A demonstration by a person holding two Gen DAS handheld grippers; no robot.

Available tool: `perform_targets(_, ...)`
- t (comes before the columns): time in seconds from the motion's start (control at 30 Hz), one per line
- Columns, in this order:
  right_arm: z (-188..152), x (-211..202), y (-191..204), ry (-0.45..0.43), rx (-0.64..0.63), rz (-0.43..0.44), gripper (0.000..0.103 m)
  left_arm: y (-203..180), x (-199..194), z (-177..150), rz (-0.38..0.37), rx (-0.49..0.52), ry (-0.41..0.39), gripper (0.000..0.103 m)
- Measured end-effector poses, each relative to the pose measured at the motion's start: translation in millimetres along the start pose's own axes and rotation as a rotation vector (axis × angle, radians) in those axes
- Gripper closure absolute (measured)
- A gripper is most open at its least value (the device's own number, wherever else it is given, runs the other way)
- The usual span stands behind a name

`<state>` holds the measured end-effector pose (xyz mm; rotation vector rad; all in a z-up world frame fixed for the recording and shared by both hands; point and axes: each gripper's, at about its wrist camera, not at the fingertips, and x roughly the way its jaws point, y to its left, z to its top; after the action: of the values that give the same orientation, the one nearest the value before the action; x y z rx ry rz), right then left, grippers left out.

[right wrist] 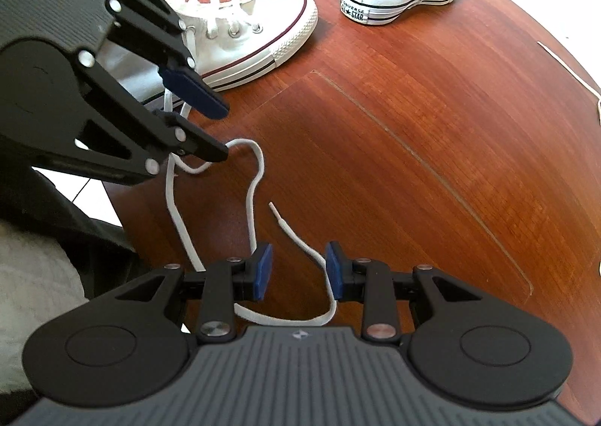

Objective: Lace up shoes with both hands

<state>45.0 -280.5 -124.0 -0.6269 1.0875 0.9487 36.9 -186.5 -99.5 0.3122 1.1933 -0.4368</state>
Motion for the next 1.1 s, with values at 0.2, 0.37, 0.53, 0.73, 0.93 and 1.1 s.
perform_targets(0.2,0,2,-2,0.006,0.001,0.004,0.072,3,14,-2,-0.012,-0.02,0.024,0.086)
perform_targets(0.37,2,7,-2,0.014,-0.01,0.025,0.084,4,22,-6,-0.03,-0.028,0.039,0.097)
perform_targets(0.53,5,12,0,0.01,-0.039,0.049,0.087,5,22,-8,-0.034,-0.034,0.029,0.1)
perform_targets(0.73,10,21,2,0.018,-0.073,0.071,0.091,6,12,-8,-0.037,-0.047,0.006,0.1)
perform_targets(0.93,12,27,3,0.029,-0.09,0.076,0.1,6,-12,-9,-0.041,-0.056,-0.039,0.1)
perform_targets(1.1,14,27,-1,0.024,-0.074,0.068,0.103,6,-34,-13,-0.06,-0.057,-0.071,0.1)
